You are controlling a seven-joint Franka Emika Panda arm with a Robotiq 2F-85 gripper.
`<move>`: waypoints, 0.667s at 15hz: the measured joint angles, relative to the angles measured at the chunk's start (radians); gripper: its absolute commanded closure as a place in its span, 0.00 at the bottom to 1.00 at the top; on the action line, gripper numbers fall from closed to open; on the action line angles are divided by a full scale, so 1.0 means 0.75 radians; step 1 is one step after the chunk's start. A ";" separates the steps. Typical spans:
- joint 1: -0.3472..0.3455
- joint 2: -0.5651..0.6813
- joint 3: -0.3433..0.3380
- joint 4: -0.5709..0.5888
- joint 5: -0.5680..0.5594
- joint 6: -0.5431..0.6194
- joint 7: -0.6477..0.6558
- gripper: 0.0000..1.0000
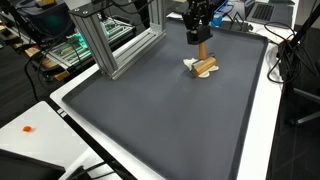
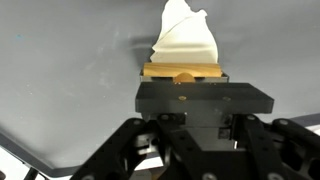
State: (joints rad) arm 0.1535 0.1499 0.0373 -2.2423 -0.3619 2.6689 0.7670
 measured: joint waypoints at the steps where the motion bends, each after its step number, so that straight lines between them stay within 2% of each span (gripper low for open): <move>1: 0.001 -0.006 0.005 0.000 0.025 -0.022 -0.031 0.77; 10: 0.015 -0.068 0.066 0.007 0.165 -0.278 -0.187 0.77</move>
State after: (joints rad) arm 0.1644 0.0988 0.0868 -2.2370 -0.2380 2.4603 0.6270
